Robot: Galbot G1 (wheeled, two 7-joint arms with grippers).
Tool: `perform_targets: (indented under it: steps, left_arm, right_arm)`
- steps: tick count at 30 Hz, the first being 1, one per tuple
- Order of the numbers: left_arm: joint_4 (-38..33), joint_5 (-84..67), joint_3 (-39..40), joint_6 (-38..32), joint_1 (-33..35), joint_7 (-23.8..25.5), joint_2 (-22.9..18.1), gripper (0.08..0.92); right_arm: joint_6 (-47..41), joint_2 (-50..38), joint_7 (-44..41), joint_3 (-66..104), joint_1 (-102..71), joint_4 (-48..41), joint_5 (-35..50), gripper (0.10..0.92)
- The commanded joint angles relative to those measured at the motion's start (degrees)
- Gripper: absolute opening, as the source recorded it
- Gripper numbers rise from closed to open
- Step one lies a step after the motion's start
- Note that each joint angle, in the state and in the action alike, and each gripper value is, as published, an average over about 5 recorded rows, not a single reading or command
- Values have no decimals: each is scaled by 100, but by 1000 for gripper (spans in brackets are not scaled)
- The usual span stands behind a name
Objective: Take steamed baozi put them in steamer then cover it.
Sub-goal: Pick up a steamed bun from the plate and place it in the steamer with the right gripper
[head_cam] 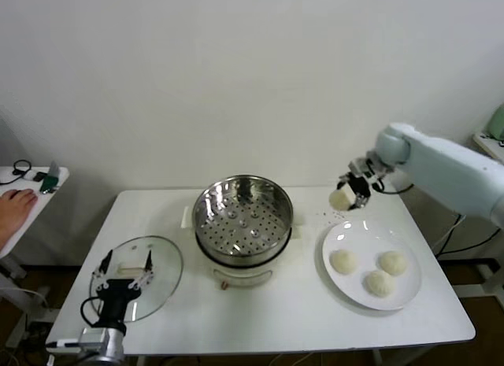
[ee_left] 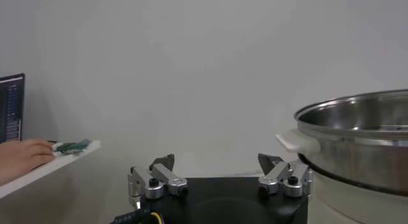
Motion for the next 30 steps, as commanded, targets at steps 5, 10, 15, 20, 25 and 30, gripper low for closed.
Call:
perform_targets:
  steps: [5, 10, 15, 20, 25, 30]
  left_arm:
    - [-15, 4, 87, -5, 46, 4, 60, 823]
    - [1, 7, 139, -13, 79, 5, 97, 823]
    - [18, 27, 215, -14, 99, 4, 95, 823]
    - [-7, 45, 278, -13, 117, 4, 68, 823]
    - [-40, 40, 272, -12, 147, 4, 72, 823]
    - [-44, 10, 207, -17, 172, 1, 94, 823]
  right_arm:
    - [1090, 1370, -28, -1004, 1614, 503, 25, 696]
    - [1622, 2133, 74, -665, 1181, 426, -865, 696]
    - [2141, 2699, 279, -309, 474, 84, -2076, 696]
    - [2535, 3113, 529, 49, -287, -553, -3085, 696]
    - [2681, 3341, 702, 158, -685, -945, -3516, 697]
    - [2777, 3474, 794, 299, -935, -1194, -3749, 704]
